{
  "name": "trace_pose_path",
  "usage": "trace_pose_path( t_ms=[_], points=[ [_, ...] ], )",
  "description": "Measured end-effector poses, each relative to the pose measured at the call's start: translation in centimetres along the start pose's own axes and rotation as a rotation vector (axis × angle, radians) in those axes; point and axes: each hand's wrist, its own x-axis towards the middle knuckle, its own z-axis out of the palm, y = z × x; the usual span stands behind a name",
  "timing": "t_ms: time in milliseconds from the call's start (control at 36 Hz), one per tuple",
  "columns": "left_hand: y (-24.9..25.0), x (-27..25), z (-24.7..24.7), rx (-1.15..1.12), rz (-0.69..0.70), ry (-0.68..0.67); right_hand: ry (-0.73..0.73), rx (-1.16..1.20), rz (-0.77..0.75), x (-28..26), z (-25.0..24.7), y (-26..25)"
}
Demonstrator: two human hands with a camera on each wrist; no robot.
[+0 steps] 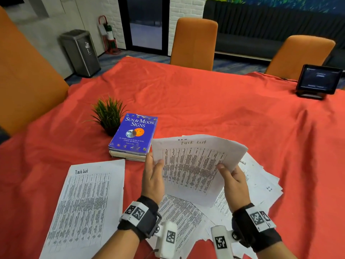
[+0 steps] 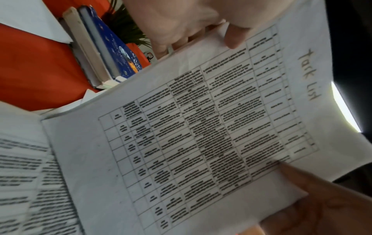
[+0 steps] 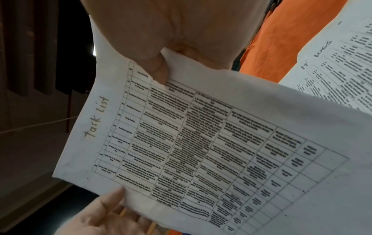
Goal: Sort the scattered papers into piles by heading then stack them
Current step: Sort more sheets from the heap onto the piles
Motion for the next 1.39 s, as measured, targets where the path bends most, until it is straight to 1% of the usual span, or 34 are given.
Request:
trace_pose_path(
  t_ms=[56,139,194,278,361,444,500,556,611,667,722,778,833,917,1000,1111,1222,1333,1389],
  points=[
    [-0.6,-0.3,0.0,0.040,-0.047,0.005,0.004,-0.017,0.006,-0.1,0.0,0.4],
    [-1.6,-0.7,-0.2,0.113,-0.125,-0.024,0.006,-0.031,0.003,-0.2,0.0,0.7],
    [-1.9,-0.7,-0.6,0.150,-0.149,-0.036,0.005,-0.006,0.001,-0.3,0.2,0.5],
    [-1.4,-0.6,-1.4,0.153,-0.140,-0.049,0.009,0.057,0.002,-0.2,0.7,-0.2],
    [-0.7,-0.4,-3.0,0.182,-0.086,-0.073,0.016,0.115,0.023,0.1,1.7,-0.9],
    [-0.7,-0.1,-5.4,0.245,-0.072,-0.133,0.013,0.173,0.050,0.5,3.1,-1.3],
    [-0.8,0.1,-7.6,0.330,-0.089,-0.131,-0.035,0.168,0.072,0.6,4.2,-1.3],
    [-1.0,0.5,-10.2,0.396,-0.149,-0.103,-0.097,0.143,0.120,0.7,5.1,-0.9],
    [-1.0,0.8,-13.1,0.445,-0.246,-0.095,-0.136,0.107,0.195,0.6,5.9,-0.2],
    [-0.8,1.0,-16.3,0.482,-0.381,-0.083,-0.146,0.044,0.263,0.5,6.0,1.0],
    [-1.1,1.1,-20.1,0.444,-0.491,-0.042,-0.152,-0.036,0.316,0.3,5.5,2.6],
    [-2.2,1.3,-24.4,0.407,-0.544,0.056,-0.160,-0.114,0.361,0.0,4.6,4.4],
    [-3.4,1.4,-28.4,0.470,-0.601,0.118,-0.158,-0.171,0.421,-0.4,3.6,6.0],
    [-4.4,1.1,-32.8,0.567,-0.657,0.109,-0.155,-0.240,0.491,-1.1,2.1,8.0],
    [-5.4,0.7,-35.7,0.662,-0.707,0.091,-0.151,-0.311,0.528,-1.7,1.0,9.7],
    [-6.4,0.7,-37.2,0.707,-0.747,0.056,-0.152,-0.387,0.565,-2.2,0.0,11.3],
    [-6.4,0.5,-36.3,0.782,-0.763,0.054,-0.137,-0.430,0.560,-2.5,-0.4,11.5],
    [-6.1,0.4,-35.0,0.859,-0.748,0.023,-0.139,-0.451,0.539,-2.6,-0.6,11.1],
    [-5.8,0.4,-34.5,0.823,-0.760,0.038,-0.138,-0.468,0.532,-2.6,-0.7,11.1]
  ],
)
